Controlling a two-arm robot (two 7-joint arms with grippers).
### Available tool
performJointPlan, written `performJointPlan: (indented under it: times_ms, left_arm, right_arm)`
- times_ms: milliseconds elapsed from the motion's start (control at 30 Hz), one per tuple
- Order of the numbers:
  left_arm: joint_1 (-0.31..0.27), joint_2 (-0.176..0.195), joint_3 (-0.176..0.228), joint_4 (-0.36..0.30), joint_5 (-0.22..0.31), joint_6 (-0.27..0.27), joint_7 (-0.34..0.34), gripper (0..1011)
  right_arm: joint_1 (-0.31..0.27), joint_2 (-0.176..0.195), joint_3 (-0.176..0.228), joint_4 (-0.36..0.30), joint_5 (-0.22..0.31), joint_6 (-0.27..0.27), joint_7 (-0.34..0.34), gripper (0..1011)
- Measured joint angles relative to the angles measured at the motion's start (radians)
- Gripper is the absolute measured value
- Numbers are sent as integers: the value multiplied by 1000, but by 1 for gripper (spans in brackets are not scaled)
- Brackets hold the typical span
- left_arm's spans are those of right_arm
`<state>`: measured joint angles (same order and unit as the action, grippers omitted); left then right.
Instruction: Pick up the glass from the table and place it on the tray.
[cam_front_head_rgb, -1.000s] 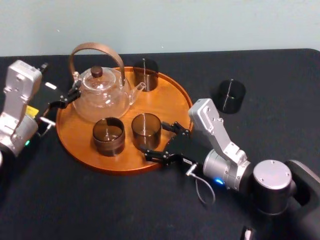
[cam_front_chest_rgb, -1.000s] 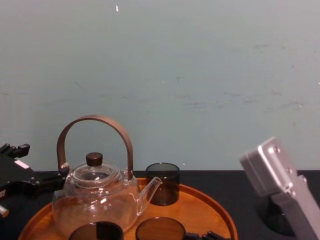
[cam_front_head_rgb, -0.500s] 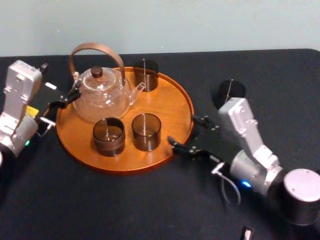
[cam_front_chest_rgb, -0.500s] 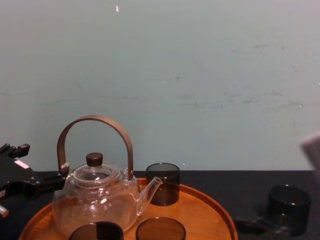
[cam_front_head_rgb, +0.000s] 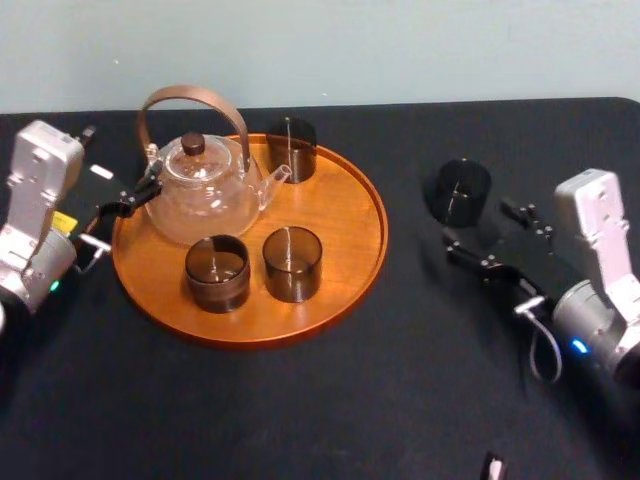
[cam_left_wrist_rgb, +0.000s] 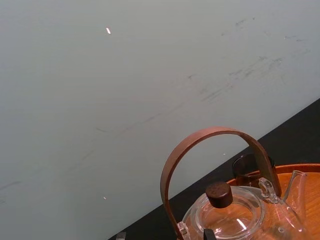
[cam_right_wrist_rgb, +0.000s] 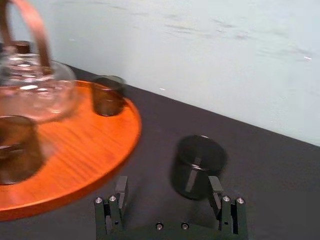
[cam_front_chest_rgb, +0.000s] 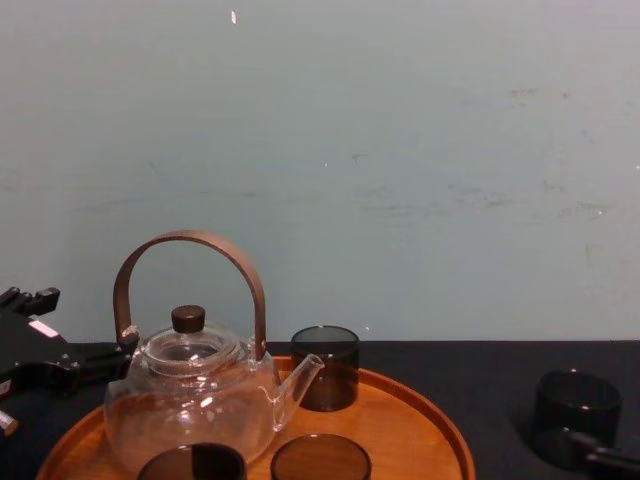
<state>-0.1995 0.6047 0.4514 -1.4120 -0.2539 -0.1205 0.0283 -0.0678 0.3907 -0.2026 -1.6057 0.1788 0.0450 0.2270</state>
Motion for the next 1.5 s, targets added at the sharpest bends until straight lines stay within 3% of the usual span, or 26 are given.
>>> performJointPlan:
  times_ms: [200,500,867,1500]
  left_arm:
    - [0,0,0,0,0,0,0,1001]
    - [0,0,0,0,0,0,0,1001]
    - [0,0,0,0,0,0,0,1001]
    - [0,0,0,0,0,0,0,1001]
  right_arm:
    - [7,-11,43,30,3,9,-7,1002]
    - [31,-32,63,64,-3,20,7,1002]
    - [96,-50,59,134,-6,22,40,1003]
    - [221,-73,9,289,-11,10,84,1002]
